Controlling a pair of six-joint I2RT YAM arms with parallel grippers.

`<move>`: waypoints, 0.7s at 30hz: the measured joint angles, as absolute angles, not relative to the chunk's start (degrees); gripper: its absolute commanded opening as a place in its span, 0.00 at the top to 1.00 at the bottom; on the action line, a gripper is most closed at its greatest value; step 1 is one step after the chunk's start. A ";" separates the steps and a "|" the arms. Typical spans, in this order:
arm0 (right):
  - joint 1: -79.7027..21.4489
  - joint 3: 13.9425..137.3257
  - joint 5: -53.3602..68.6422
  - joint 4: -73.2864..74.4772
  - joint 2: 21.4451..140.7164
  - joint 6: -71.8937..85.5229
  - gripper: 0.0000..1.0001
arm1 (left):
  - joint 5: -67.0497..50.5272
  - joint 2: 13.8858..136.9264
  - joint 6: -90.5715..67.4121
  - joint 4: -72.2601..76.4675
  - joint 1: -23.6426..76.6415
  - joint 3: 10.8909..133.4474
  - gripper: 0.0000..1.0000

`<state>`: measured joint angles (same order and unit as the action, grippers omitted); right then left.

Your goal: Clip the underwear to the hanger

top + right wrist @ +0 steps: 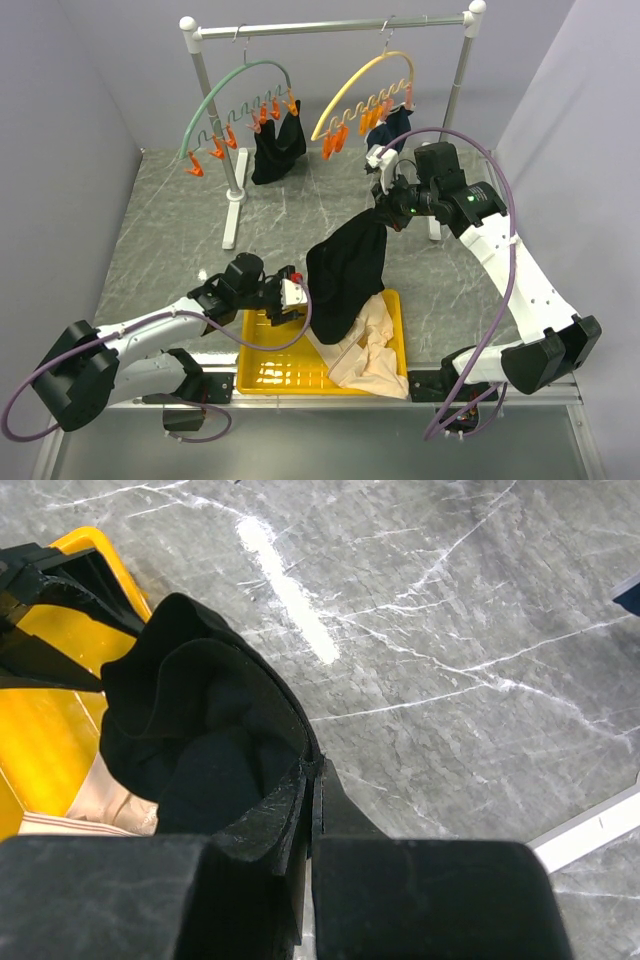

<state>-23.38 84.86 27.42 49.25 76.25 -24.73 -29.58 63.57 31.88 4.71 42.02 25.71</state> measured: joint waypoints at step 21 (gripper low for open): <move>-21.39 80.40 27.00 48.73 74.52 -24.27 1.00 | -26.85 60.36 22.55 6.00 41.41 29.45 1.00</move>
